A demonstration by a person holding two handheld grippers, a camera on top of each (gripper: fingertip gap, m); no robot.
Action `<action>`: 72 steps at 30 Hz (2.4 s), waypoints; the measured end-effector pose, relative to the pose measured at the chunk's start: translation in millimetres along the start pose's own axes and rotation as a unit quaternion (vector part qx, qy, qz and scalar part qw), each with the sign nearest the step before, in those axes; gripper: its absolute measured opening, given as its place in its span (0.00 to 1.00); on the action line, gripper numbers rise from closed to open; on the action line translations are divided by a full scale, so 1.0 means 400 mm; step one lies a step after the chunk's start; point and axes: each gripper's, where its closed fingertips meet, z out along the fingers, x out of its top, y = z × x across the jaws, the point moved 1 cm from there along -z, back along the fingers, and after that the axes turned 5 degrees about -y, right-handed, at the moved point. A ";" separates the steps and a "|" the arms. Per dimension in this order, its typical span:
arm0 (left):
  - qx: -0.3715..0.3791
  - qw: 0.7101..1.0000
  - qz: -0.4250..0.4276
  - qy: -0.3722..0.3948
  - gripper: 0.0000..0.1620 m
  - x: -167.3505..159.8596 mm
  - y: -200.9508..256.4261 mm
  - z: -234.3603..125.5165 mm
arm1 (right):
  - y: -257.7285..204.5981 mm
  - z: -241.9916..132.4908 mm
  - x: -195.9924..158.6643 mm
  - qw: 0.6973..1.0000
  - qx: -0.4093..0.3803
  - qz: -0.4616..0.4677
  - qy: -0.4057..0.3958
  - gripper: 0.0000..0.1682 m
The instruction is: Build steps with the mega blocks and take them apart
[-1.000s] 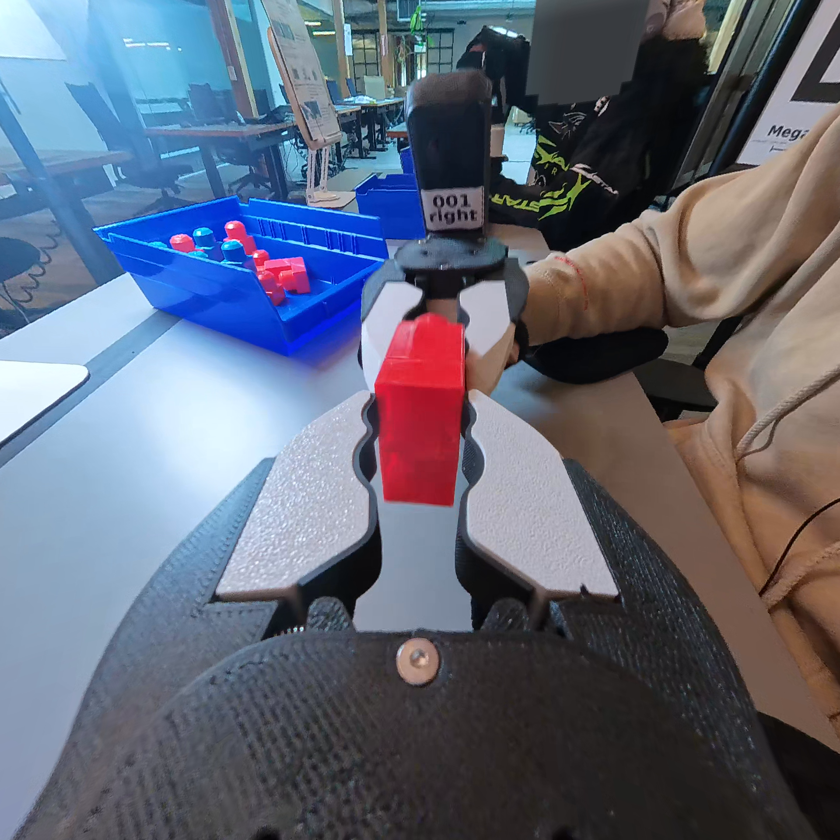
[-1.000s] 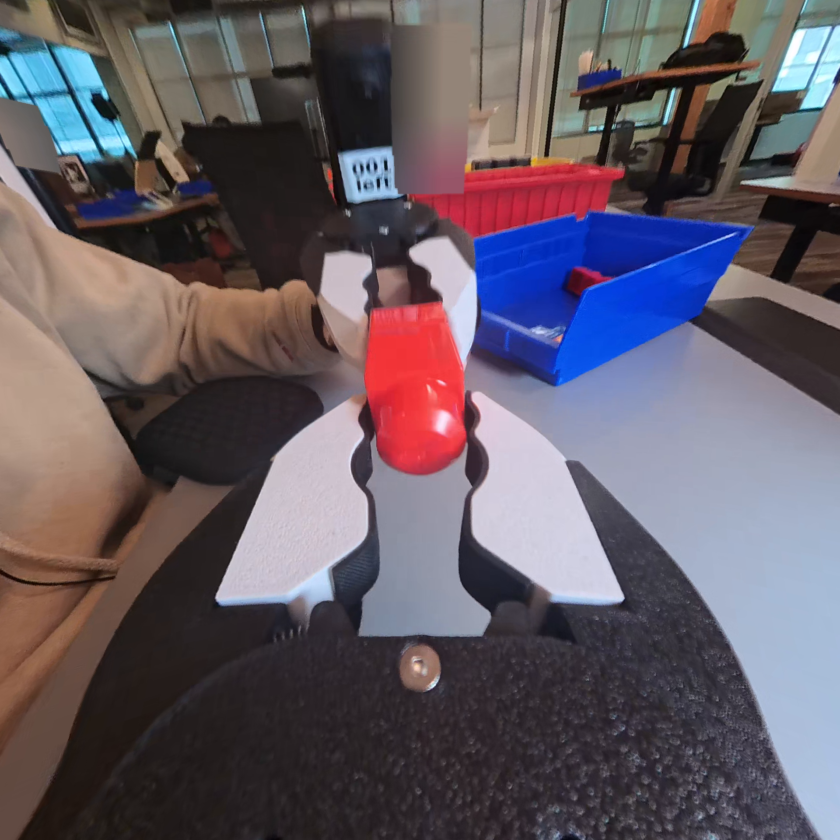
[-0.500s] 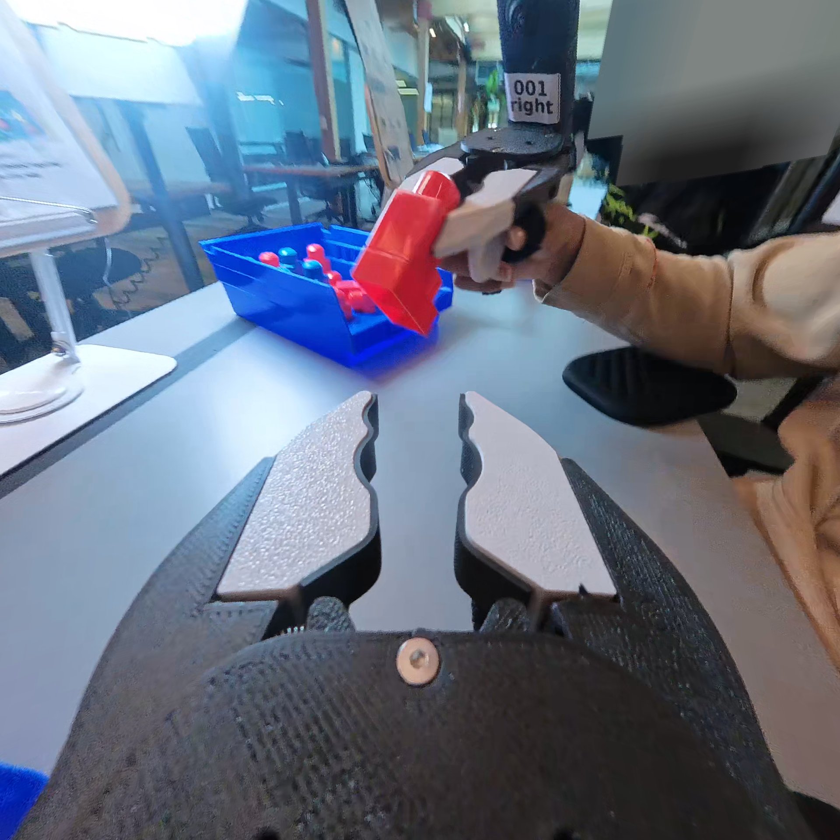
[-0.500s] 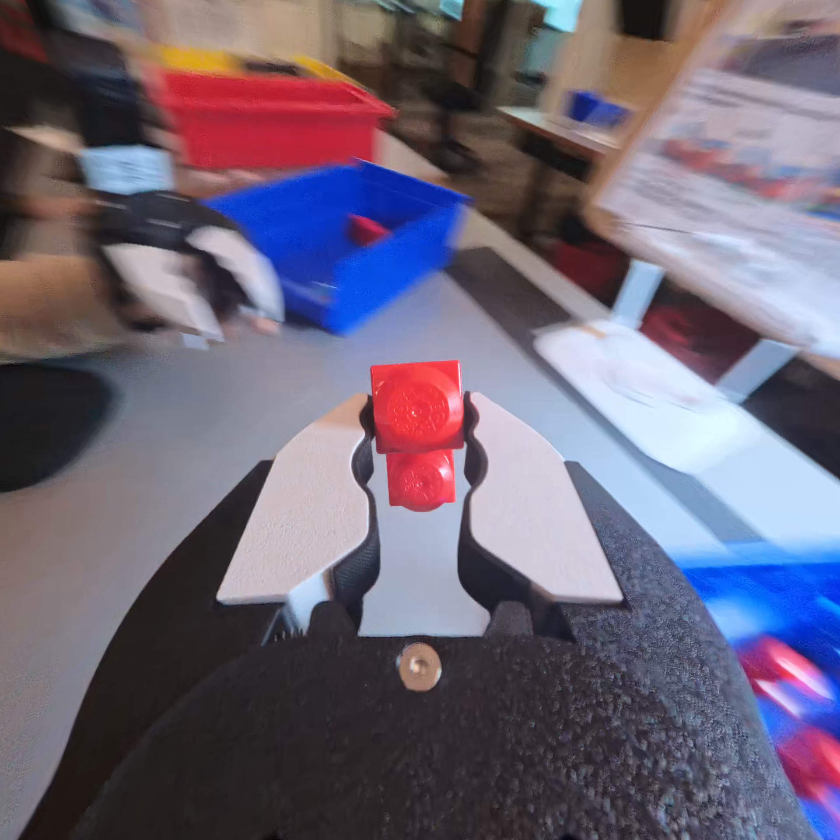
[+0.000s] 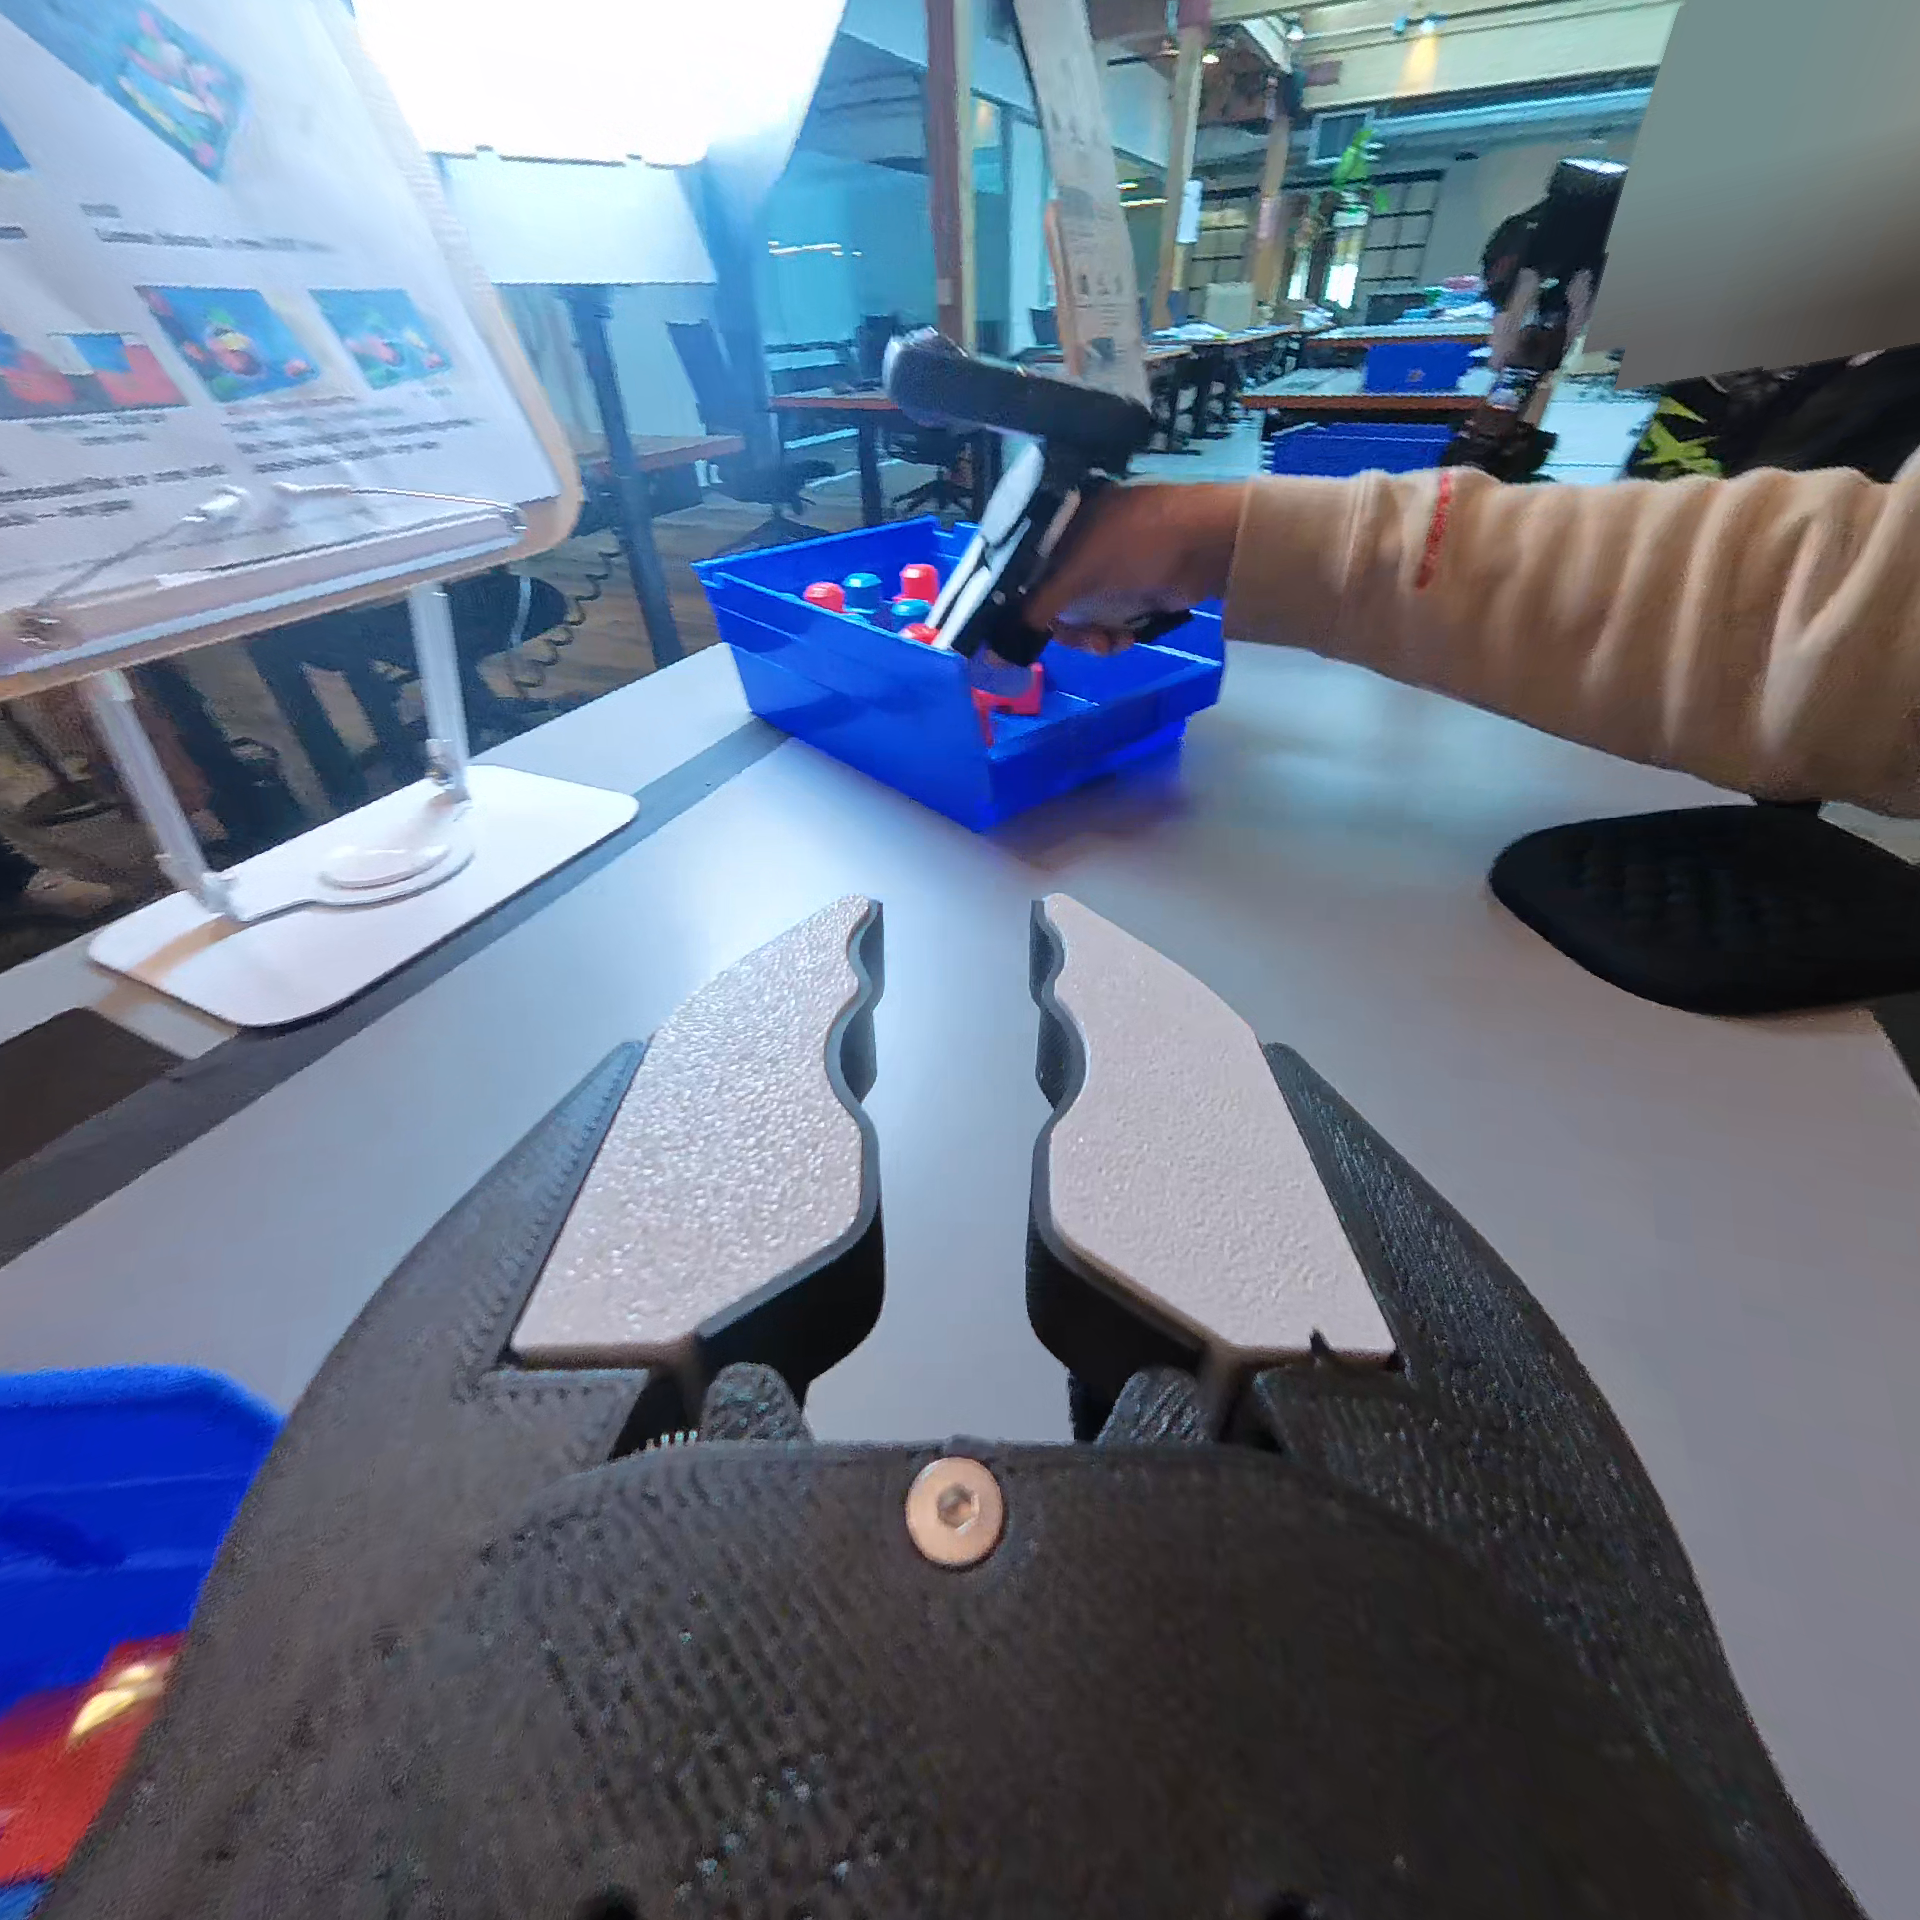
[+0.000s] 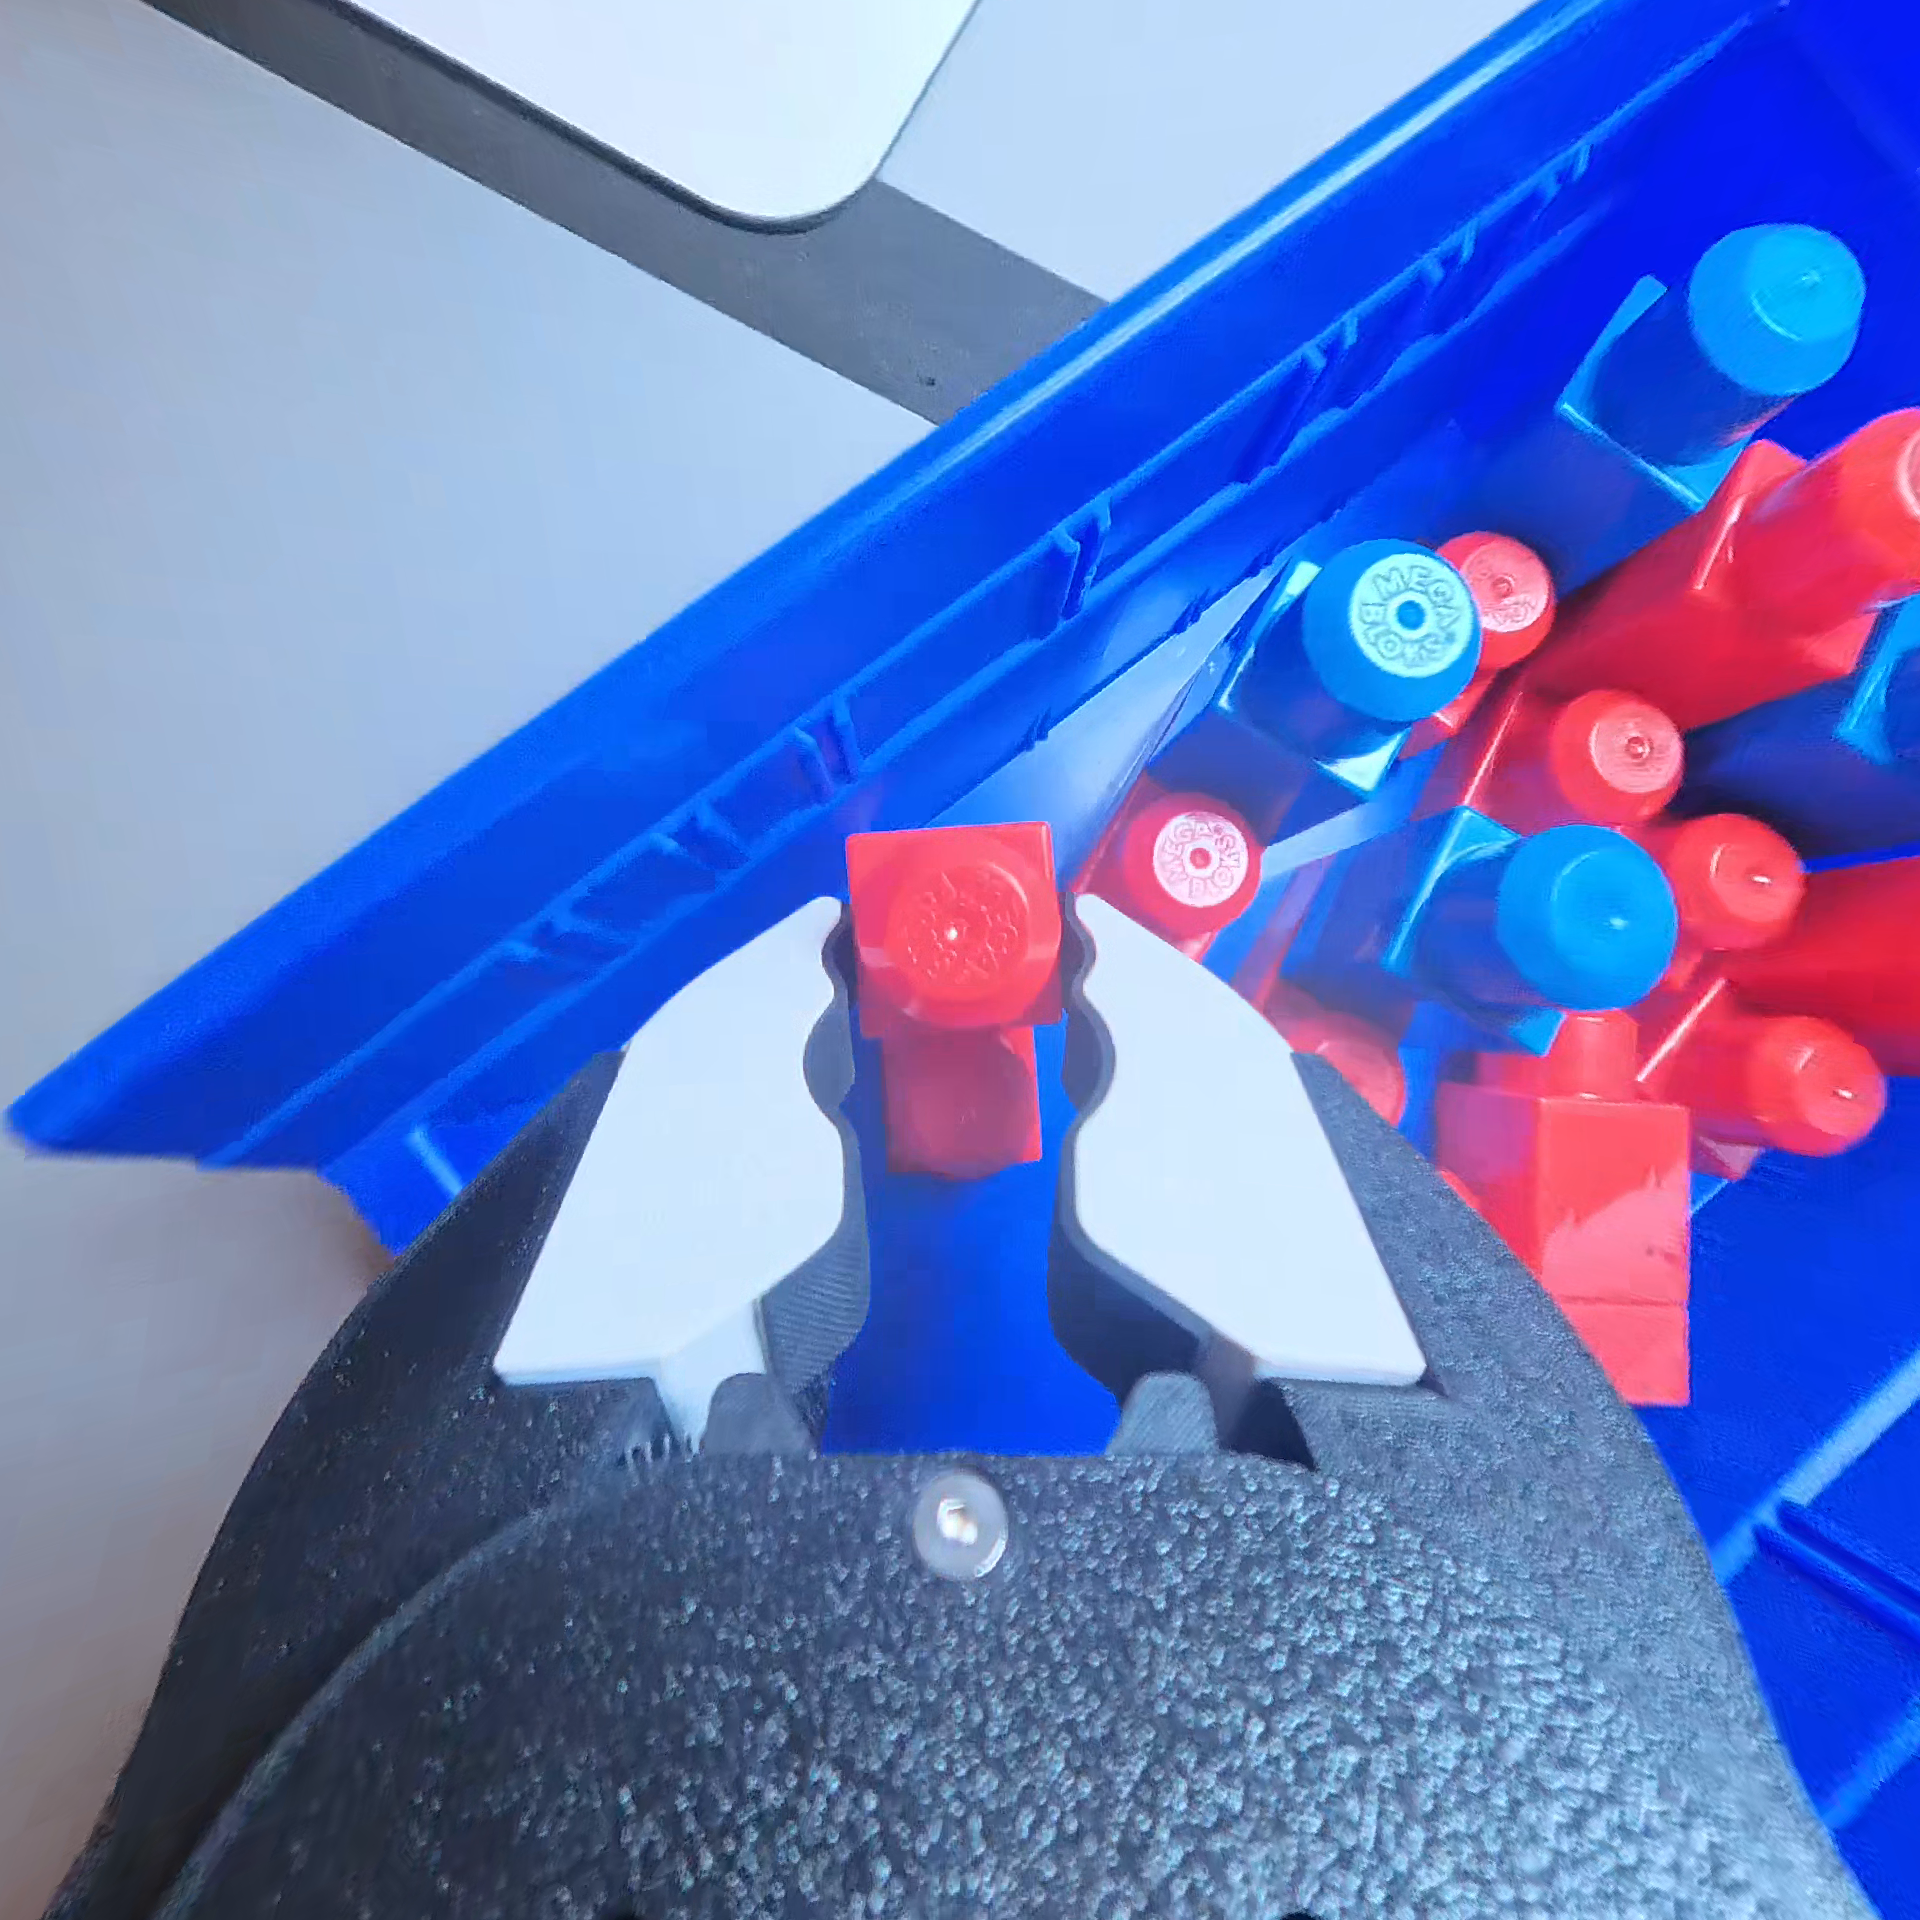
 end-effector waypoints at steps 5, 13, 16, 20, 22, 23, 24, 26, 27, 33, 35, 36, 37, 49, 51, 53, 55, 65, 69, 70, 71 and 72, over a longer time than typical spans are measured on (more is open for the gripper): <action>0.104 0.994 -0.005 -0.031 0.23 0.047 -0.155 -0.085 | 0.019 0.009 0.030 0.998 -0.038 -0.010 0.044 0.29; 0.297 0.918 -0.084 -0.249 0.31 -0.044 -0.542 -0.294 | -0.132 -0.230 0.054 0.968 -0.006 -0.048 0.246 0.31; 0.315 0.873 -0.139 -0.345 0.32 -0.143 -0.641 -0.328 | -0.266 -0.300 0.007 0.956 0.033 -0.095 0.277 0.31; 0.305 0.837 -0.178 -0.418 0.31 -0.242 -0.716 -0.314 | -0.403 -0.330 -0.068 0.944 0.063 -0.146 0.289 0.30; 0.284 0.836 -0.220 -0.415 0.32 -0.274 -0.728 -0.271 | -0.446 -0.321 -0.095 0.943 0.093 -0.140 0.288 0.30; 0.285 0.833 -0.242 -0.407 0.31 -0.288 -0.740 -0.253 | -0.462 -0.314 -0.105 0.942 0.107 -0.136 0.287 0.29; 0.290 0.830 -0.262 -0.399 0.31 -0.301 -0.754 -0.239 | -0.472 -0.305 -0.112 0.942 0.116 -0.134 0.286 0.29; 0.297 0.825 -0.312 -0.366 0.29 -0.320 -0.778 -0.213 | -0.478 -0.288 -0.122 0.944 0.124 -0.131 0.278 0.29; 0.299 0.823 -0.345 -0.339 0.27 -0.325 -0.788 -0.201 | -0.479 -0.282 -0.126 0.945 0.129 -0.128 0.273 0.28; 0.314 0.807 -0.422 -0.267 0.23 -0.347 -0.817 -0.193 | -0.485 -0.268 -0.139 0.943 0.151 -0.121 0.271 0.24; 0.312 0.812 -0.413 -0.271 0.19 -0.348 -0.812 -0.201 | -0.490 -0.266 -0.143 0.942 0.156 -0.121 0.272 0.23; 0.314 0.815 -0.398 -0.279 0.16 -0.348 -0.809 -0.206 | -0.492 -0.266 -0.145 0.942 0.156 -0.123 0.272 0.23; 0.318 0.820 -0.380 -0.288 0.12 -0.346 -0.806 -0.213 | -0.494 -0.265 -0.147 0.942 0.155 -0.126 0.272 0.23; 0.340 0.828 -0.371 -0.249 0.04 -0.300 -0.798 -0.250 | -0.518 -0.280 -0.152 0.937 0.156 -0.143 0.279 0.22; 0.355 0.819 -0.389 -0.229 0.13 -0.311 -0.820 -0.241 | -0.519 -0.277 -0.154 0.938 0.155 -0.143 0.276 0.22; 0.357 0.807 -0.420 -0.214 0.18 -0.335 -0.834 -0.222 | -0.519 -0.272 -0.158 0.939 0.155 -0.143 0.272 0.22; 0.361 0.801 -0.419 -0.228 0.09 -0.359 -0.837 -0.210 | -0.517 -0.267 -0.163 0.941 0.151 -0.143 0.268 0.21; 0.293 0.917 -0.264 -0.062 0.01 -0.062 -0.738 -0.248 | -0.542 -0.280 -0.154 0.924 0.179 -0.144 0.305 0.20; 0.066 0.975 -0.189 0.096 0.01 0.121 -0.431 -0.151 | -0.628 -0.345 -0.137 0.872 0.311 -0.122 0.359 0.23; 0.012 0.976 -0.181 0.123 0.01 0.141 -0.340 -0.124 | -0.651 -0.368 -0.134 0.852 0.356 -0.110 0.368 0.24; -0.041 0.970 -0.184 0.154 0.01 0.157 -0.248 -0.100 | -0.670 -0.389 -0.131 0.833 0.396 -0.097 0.374 0.24; -0.093 0.960 -0.193 0.180 0.01 0.167 -0.158 -0.078 | -0.686 -0.407 -0.127 0.817 0.429 -0.086 0.375 0.25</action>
